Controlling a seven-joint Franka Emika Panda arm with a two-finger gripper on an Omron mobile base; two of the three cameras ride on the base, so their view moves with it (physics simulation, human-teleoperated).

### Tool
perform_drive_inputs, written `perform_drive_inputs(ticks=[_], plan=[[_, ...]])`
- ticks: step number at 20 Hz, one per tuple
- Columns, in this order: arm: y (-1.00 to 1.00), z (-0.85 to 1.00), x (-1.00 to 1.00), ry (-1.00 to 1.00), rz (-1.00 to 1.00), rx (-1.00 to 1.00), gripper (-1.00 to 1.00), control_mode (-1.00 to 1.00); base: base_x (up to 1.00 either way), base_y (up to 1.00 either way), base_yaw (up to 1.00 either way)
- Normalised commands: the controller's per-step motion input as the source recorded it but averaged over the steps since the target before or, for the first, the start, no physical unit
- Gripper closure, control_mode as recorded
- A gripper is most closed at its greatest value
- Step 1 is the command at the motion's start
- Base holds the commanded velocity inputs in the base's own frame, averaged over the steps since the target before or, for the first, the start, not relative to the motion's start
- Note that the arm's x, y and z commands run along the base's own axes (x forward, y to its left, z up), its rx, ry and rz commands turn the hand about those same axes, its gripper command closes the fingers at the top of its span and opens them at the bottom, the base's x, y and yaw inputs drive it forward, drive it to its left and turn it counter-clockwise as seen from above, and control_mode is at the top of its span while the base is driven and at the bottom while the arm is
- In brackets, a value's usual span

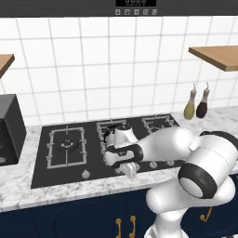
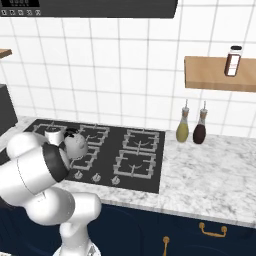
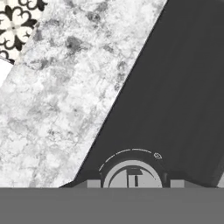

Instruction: Turn off the front center burner of the stove.

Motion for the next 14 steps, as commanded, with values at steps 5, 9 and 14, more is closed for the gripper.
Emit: perform_drive_inputs(ticks=[5, 9, 14], plan=[[-0.05, -0.02, -0.13, 0.00, -0.40, 0.02, 1.00, -1.00, 0.00, 0.00, 0.00], [-0.04, -0.07, -0.16, 0.00, -0.38, 0.02, 1.00, -1.00, 0.00, 0.00, 0.00], [-0.06, -0.05, -0.18, 0.00, -0.38, 0.04, 1.00, -1.00, 0.00, 0.00, 0.00]])
